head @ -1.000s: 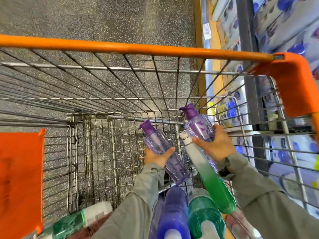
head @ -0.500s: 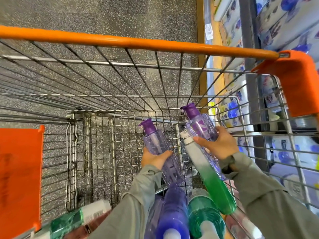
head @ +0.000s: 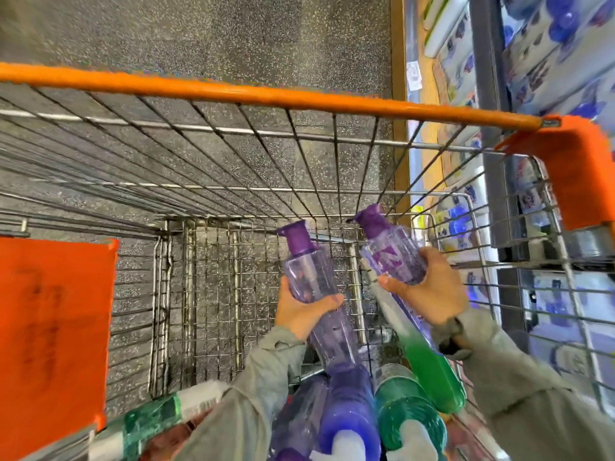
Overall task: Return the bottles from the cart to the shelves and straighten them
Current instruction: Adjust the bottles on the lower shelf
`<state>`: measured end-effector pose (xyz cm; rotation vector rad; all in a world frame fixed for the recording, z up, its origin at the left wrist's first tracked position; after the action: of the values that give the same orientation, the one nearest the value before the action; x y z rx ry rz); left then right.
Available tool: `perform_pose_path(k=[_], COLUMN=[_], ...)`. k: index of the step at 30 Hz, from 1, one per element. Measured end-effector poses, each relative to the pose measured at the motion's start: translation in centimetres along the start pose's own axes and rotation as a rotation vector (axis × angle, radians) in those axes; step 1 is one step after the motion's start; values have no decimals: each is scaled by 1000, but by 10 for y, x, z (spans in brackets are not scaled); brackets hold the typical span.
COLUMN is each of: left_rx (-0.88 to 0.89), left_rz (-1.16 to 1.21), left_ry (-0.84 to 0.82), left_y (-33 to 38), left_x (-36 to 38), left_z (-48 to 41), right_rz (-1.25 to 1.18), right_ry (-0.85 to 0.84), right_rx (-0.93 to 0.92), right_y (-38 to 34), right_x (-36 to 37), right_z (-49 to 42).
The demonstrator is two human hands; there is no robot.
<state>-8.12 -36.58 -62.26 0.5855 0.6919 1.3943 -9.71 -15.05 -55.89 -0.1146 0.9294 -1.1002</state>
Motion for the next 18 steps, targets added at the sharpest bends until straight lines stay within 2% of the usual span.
perform_pose_path(k=[6,18], left_rx=[87,-44], left_rz=[113,409], left_ry=[-1,-63], left_y=[28,58], left_x=[-10,-36], left_z=[11,54], right_rz=[-200,-479], right_ry=[-77,-153], right_rx=[-5,-86], right_y=[-14,-40], right_x=[5,19], right_z=[23,64])
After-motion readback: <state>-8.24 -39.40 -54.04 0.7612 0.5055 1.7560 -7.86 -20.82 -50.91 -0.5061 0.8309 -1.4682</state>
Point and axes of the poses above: each hand's wrist, its own z-axis away from the middle knuckle, its own x-axis out of the palm, y = z × x, the point moved 7 cm from there along -z, towards the middle knuckle, and after that the axes turned 7 degrees about x, right-handed, at the moved point
